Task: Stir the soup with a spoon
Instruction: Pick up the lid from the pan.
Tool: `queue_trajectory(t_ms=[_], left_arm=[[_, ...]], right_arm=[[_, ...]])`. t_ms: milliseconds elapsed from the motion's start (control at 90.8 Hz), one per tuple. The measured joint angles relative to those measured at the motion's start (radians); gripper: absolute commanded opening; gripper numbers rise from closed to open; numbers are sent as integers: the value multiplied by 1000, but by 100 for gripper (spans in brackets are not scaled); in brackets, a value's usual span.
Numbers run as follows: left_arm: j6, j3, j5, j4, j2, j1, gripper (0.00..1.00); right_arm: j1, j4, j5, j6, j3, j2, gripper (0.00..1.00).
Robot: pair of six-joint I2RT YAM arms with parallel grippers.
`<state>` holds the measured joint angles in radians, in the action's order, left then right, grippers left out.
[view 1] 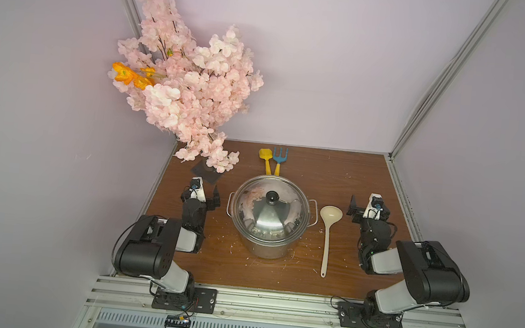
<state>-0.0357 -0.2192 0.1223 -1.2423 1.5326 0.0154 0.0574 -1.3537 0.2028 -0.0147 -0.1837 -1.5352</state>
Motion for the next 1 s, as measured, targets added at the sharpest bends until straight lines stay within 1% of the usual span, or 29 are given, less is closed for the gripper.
queue_trajectory(t_ms=[308, 374, 462, 572, 639, 738, 771, 815, 903, 936, 1002], left_arm=[[2, 0, -1, 0, 0, 0, 96], [8, 0, 1, 15, -13, 2, 96], [6, -9, 26, 95, -84, 7, 96], [-5, -19, 66, 156, -216, 11, 96], [-19, -21, 84, 197, -309, 11, 96], [-79, -66, 118, 347, -474, 12, 96], [-113, -103, 131, 421, -518, 12, 96], [-188, -177, 155, 549, -569, 12, 96], [-367, -359, 205, 837, -620, 10, 96], [-430, -427, 201, 937, -629, 0, 96], [-504, -525, 142, 1091, -635, -31, 96]], right_arm=[[-25, 0, -44, -8, 0, 2, 99], [-24, 18, -51, -6, 3, 29, 99], [-8, 66, -45, 2, 16, 132, 99], [17, 150, -23, -11, 20, 326, 99], [21, 235, -15, -35, 5, 439, 99], [24, 382, -15, -88, -44, 575, 99], [26, 426, -16, -115, -61, 615, 99], [28, 482, -20, -158, -83, 665, 99], [29, 594, -40, -269, -133, 754, 99], [28, 627, -58, -307, -151, 776, 99], [29, 679, -122, -386, -184, 806, 99]])
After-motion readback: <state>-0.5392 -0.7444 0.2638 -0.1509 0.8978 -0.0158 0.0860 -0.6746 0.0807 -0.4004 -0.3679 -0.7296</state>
